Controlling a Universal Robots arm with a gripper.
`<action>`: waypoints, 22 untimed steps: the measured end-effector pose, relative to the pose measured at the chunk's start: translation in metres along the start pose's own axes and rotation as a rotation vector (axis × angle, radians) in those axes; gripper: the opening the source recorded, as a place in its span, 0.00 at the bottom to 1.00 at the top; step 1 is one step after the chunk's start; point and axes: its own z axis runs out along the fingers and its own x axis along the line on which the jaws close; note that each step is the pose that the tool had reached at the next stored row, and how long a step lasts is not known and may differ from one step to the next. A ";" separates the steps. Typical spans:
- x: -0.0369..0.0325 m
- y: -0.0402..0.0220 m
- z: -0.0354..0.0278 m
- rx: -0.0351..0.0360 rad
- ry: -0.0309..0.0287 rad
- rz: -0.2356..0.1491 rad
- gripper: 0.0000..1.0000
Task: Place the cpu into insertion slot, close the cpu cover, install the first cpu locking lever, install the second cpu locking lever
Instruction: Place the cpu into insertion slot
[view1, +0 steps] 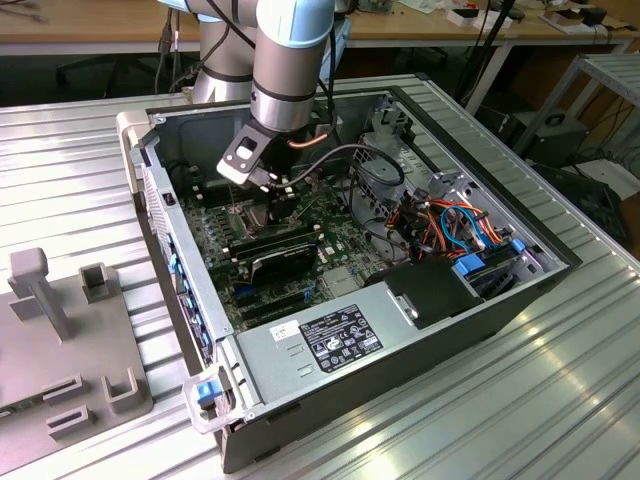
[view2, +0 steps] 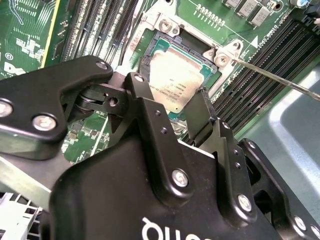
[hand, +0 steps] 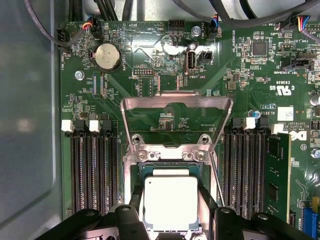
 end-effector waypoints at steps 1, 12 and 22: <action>0.0000 0.0000 0.0000 0.0000 0.0000 0.000 0.53; 0.0000 0.0003 -0.0003 0.0001 -0.0002 0.000 0.66; 0.0000 0.0004 -0.0122 0.0006 0.0004 0.000 0.52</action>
